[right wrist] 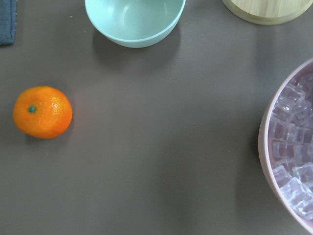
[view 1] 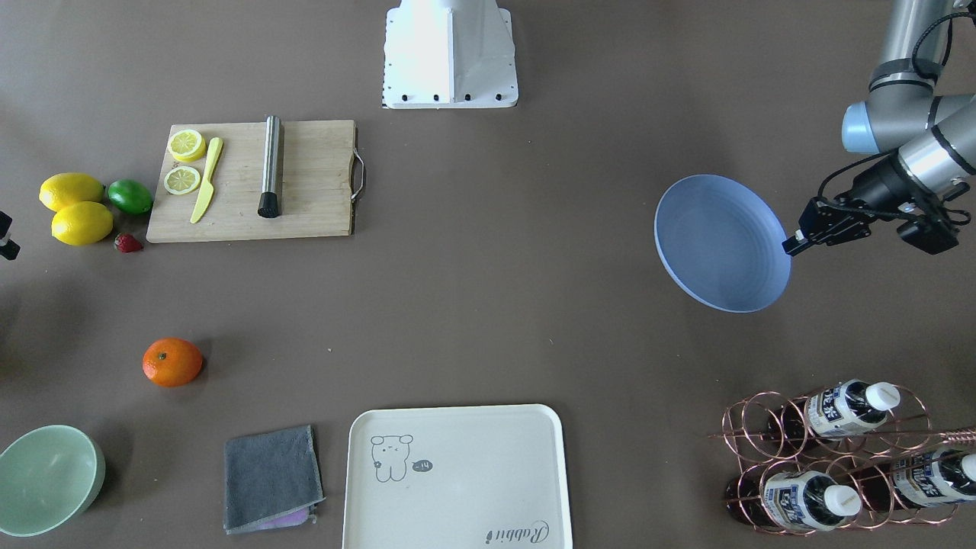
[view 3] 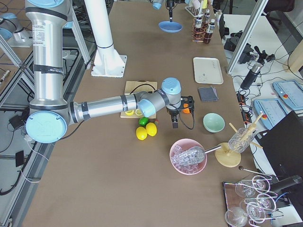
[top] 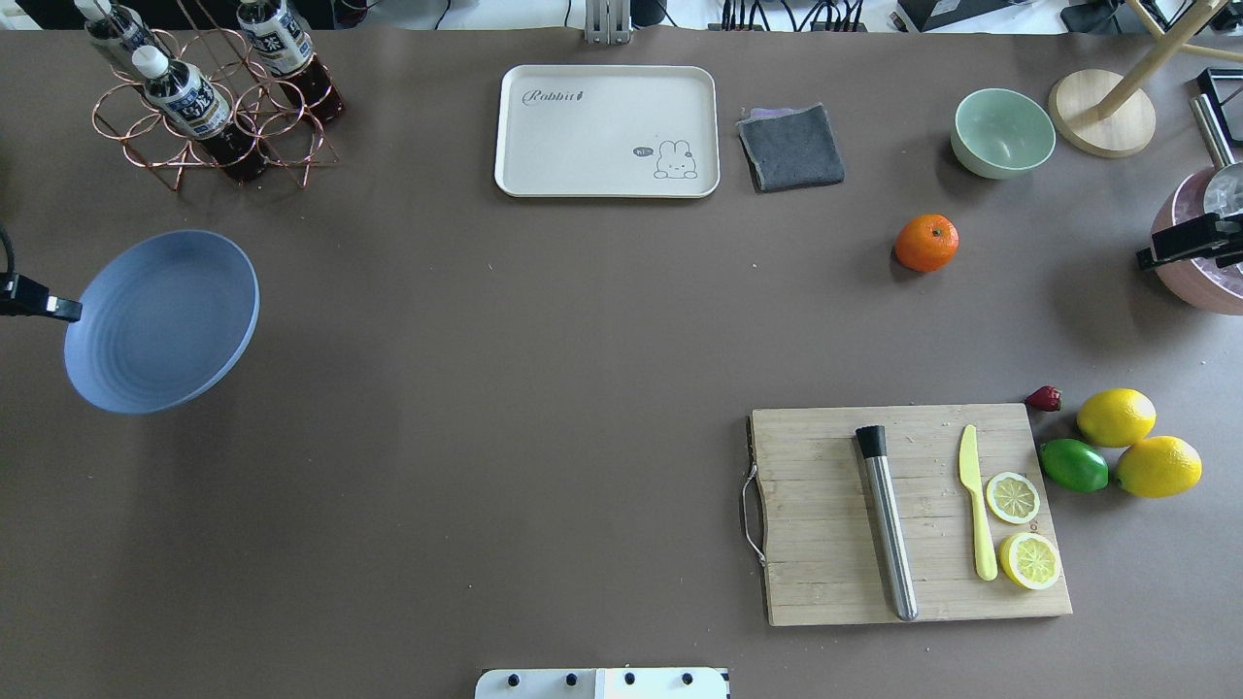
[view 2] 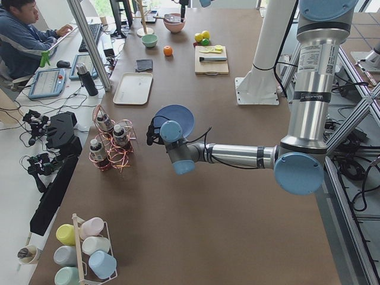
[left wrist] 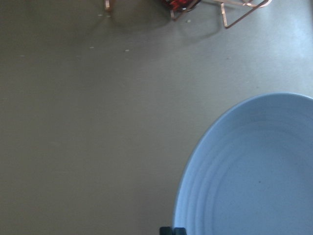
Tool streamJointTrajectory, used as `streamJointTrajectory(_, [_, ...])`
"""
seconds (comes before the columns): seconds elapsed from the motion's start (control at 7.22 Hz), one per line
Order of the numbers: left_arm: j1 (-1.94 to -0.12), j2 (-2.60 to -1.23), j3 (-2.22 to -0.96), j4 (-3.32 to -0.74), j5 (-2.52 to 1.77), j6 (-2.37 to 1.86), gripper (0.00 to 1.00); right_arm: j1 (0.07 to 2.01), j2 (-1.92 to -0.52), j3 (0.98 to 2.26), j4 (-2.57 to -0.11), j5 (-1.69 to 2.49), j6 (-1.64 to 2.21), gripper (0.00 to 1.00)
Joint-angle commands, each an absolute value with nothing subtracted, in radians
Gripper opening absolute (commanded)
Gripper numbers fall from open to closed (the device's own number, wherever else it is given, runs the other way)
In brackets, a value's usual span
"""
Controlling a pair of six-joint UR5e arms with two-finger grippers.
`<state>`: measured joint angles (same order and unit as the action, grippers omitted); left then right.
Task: Pick orange to plate
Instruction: 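Grasp the blue plate rim with the left gripper and slide it toward the table center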
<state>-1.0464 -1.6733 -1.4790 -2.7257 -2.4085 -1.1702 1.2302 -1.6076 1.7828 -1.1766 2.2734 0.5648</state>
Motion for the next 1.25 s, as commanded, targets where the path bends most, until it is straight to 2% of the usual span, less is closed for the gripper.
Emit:
streamJointTrajectory(0.0, [-0.852, -1.800, -1.505, -2.664, -2.211, -1.322, 0.00, 1.229, -1.606, 1.782, -1.177, 2.273, 0.566, 1.00])
streamJointTrajectory(0.55, [-0.632, -2.059, -1.506, -2.389, -1.975, -1.397, 0.00, 1.224, -1.606, 1.781, -1.177, 2.273, 0.568, 1.00])
streamJointTrajectory(1.11, [-0.543, -2.114, -1.509, -2.264, -1.819, -1.396, 0.00, 1.218, -1.606, 1.779, -1.177, 2.266, 0.568, 1.00])
